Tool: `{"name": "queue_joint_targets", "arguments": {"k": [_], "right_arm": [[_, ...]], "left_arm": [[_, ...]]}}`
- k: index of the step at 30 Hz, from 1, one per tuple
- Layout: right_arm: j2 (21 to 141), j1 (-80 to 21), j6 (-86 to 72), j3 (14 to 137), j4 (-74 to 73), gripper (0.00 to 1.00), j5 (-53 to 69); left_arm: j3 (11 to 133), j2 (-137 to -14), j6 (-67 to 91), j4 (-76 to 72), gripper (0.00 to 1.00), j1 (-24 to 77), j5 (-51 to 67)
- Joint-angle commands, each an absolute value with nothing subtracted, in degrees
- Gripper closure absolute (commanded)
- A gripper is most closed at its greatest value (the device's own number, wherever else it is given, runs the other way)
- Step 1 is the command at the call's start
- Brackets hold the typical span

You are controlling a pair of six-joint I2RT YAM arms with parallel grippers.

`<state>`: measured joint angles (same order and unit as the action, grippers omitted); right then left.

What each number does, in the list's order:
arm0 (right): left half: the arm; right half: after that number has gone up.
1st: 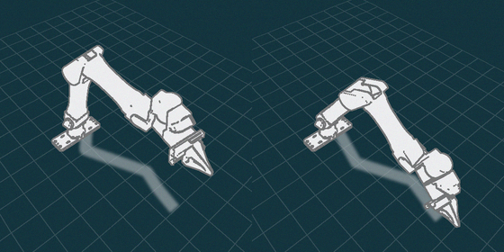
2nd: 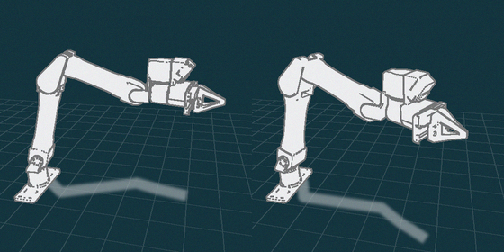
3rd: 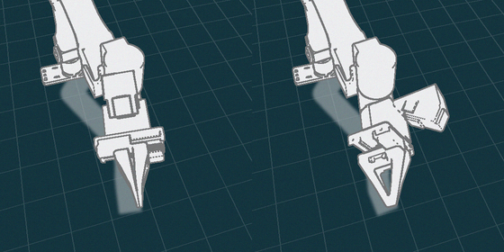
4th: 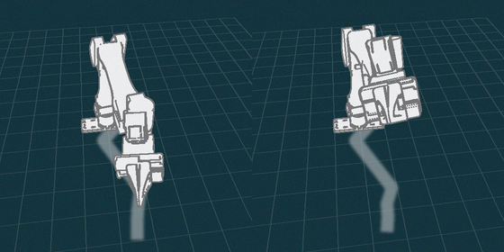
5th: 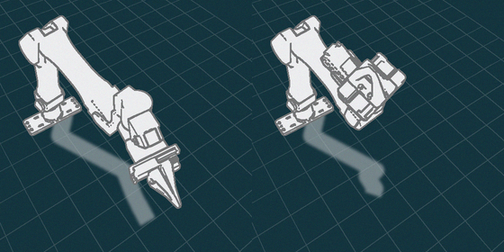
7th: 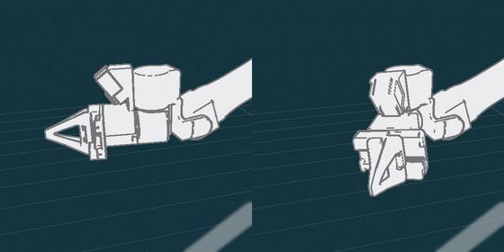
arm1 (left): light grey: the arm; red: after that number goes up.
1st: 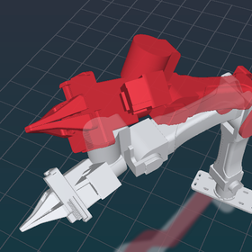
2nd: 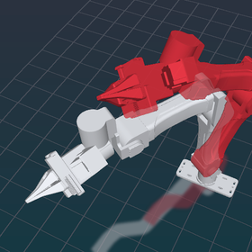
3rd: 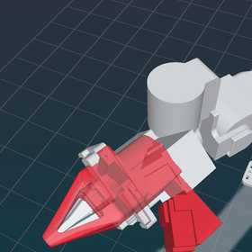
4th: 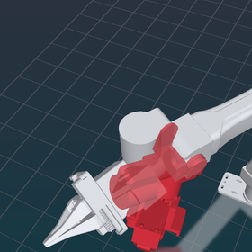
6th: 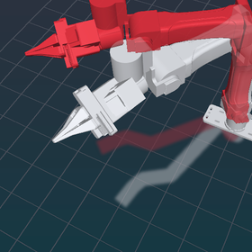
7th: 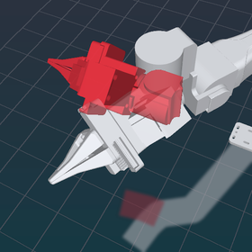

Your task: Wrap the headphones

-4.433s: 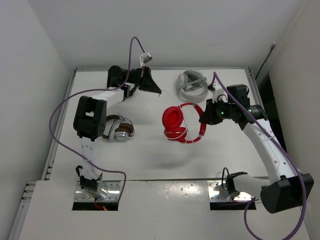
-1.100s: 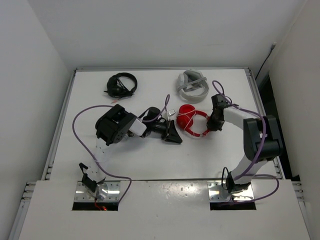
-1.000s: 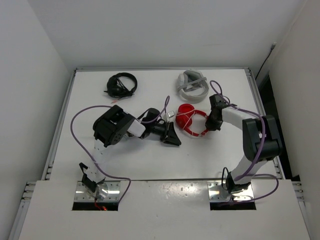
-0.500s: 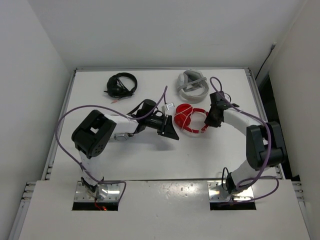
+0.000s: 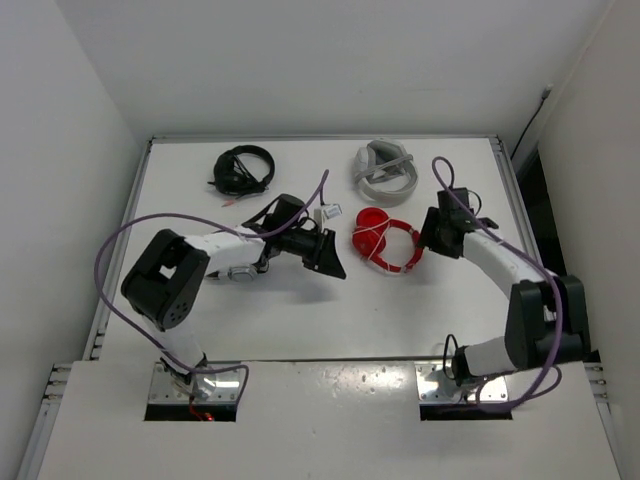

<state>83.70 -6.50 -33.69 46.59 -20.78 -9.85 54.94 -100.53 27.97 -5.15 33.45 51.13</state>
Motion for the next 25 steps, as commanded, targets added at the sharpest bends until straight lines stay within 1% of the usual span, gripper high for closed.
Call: {"name": "queue_joint_targets", "arguments": {"k": [1, 2, 3, 4, 5, 6, 7, 8, 9, 10, 11, 12, 14, 15, 16, 17, 20, 25], "right_arm": [[74.9, -6.59, -26.91, 49.3, -21.09, 0.44, -8.02], [70.97, -6.59, -23.15, 49.31, -21.96, 0.42, -7.39], [69.1, -6.07, -21.03, 49.92, -22.49, 0.37, -5.56], [67.43, -6.06, -18.4, 50.44, -22.5, 0.32, -4.23], [64.89, -6.06, -13.5, 50.45, -23.54, 0.21, -3.26], [63.91, -6.06, -11.1, 51.06, -24.34, 0.14, -0.73], [63.11, -4.24, -8.29, 51.06, -26.17, 0.1, 2.52], [63.11, -3.44, -2.17, 51.67, -27.76, 0.07, 5.68], [62.41, -2.47, -0.28, 51.68, -29.51, 0.06, 9.11], [61.53, 0.41, 1.48, 51.68, -31.62, 0.03, 11.58], [61.52, 2.01, 5.06, 51.07, -32.77, 0.0, 14.99], [61.0, 3.33, 6.05, 50.28, -34.18, 0.0, 15.55], [60.29, 7.89, 7.38, 48.79, -35.24, 0.0, 17.93], [60.29, 9.39, 7.99, 47.65, -35.77, 0.0, 18.45], [59.6, 13.06, 8.96, 47.11, -36.38, 0.0, 19.76], [58.98, 14.84, 9.75, 47.11, -36.91, 0.0, 22.47], [58.18, 20.37, 10.55, 46.32, -36.91, 0.0, 24.78], [58.71, 20.48, 10.55, 46.32, -37.53, 0.0, 24.87]], "left_arm": [[59.76, -93.1, 17.68, 5.58, 0.66, 32.87, 45.89], [61.68, -92.55, 14.01, 8.58, 0.65, 32.87, 43.62], [63.0, -92.55, 11.97, 11.48, 0.64, 32.26, 43.07], [64.67, -92.55, 8.04, 18.65, 0.64, 32.26, 42.11], [67.04, -92.55, 6.17, 21.59, 0.64, 31.39, 40.36], [67.58, -92.55, 4.41, 23.45, 0.6, 30.68, 40.34], [68.11, -91.33, 2.39, 26.86, 0.58, 29.89, 39.56], [68.9, -90.54, -1.28, 28.55, 0.51, 28.32, 37.64], [69.43, -88.61, -1.32, 29.35, 0.36, 27.6, 35.96], [69.43, -87.55, -1.84, 30.05, 0.3, 26.81, 34.03], [69.43, -86.58, -0.37, 30.06, 0.26, 25.33, 30.36], [69.43, -84.66, 0.26, 30.06, 0.21, 24.44, 29.28], [67.33, -82.02, 2.54, 28.57, 0.15, 21.81, 27.42], [64.98, -78.7, 2.55, 28.04, 0.05, 21.01, 25.86], [63.65, -77.01, 3.16, 26.91, 0.0, 20.4, 25.14], [62.33, -75.25, 3.16, 26.37, 0.0, 19.87, 24.18], [57.32, -69.98, 4.39, 24.79, 0.0, 18.64, 19.61], [52.92, -65.32, 5.53, 24.26, 0.0, 16.44, 18.9]]}}
